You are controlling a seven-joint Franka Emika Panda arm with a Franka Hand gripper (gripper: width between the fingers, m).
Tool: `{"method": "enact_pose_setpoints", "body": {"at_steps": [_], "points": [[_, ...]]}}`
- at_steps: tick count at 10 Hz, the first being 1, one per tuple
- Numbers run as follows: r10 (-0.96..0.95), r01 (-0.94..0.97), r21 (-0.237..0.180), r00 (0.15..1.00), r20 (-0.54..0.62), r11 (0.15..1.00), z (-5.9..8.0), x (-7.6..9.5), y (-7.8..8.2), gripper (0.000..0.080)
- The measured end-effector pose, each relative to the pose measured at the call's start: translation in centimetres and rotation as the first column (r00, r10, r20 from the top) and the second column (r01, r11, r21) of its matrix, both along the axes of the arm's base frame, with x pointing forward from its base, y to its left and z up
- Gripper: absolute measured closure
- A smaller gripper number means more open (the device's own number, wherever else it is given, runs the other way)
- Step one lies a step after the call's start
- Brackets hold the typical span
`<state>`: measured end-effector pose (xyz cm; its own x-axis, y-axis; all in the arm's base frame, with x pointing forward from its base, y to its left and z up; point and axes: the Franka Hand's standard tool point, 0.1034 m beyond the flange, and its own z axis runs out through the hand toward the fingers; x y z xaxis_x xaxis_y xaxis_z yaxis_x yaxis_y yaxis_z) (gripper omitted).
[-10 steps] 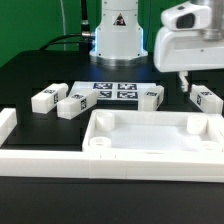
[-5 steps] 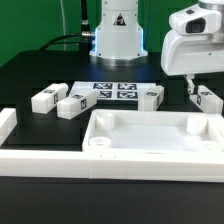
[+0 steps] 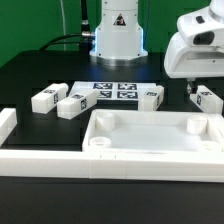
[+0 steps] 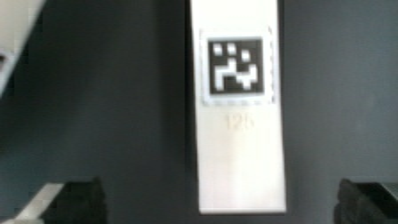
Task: Assemble desk
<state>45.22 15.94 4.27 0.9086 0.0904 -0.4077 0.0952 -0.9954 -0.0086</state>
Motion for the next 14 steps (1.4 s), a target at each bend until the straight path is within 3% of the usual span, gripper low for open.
{"method": "enact_pose_setpoints", "body": {"at_steps": [2,5,10,14], "points": [[-0.005,0.000,-0.036,0.991,-0.135,0.999,0.2,-0.5,0.1,0.0151],[-0.010,-0.003,-0.043,0.952,-0.305,0.999,-1.2,0.0,0.5,0.0151],[-0.007,-0.044,-0.074,0.821,-0.571,0.996,-2.8,-1.5,0.1,0.0151],[0.000,-0.044,-0.067,0.834,-0.552,0.997,-3.6,-1.2,0.5,0.0151]]}}
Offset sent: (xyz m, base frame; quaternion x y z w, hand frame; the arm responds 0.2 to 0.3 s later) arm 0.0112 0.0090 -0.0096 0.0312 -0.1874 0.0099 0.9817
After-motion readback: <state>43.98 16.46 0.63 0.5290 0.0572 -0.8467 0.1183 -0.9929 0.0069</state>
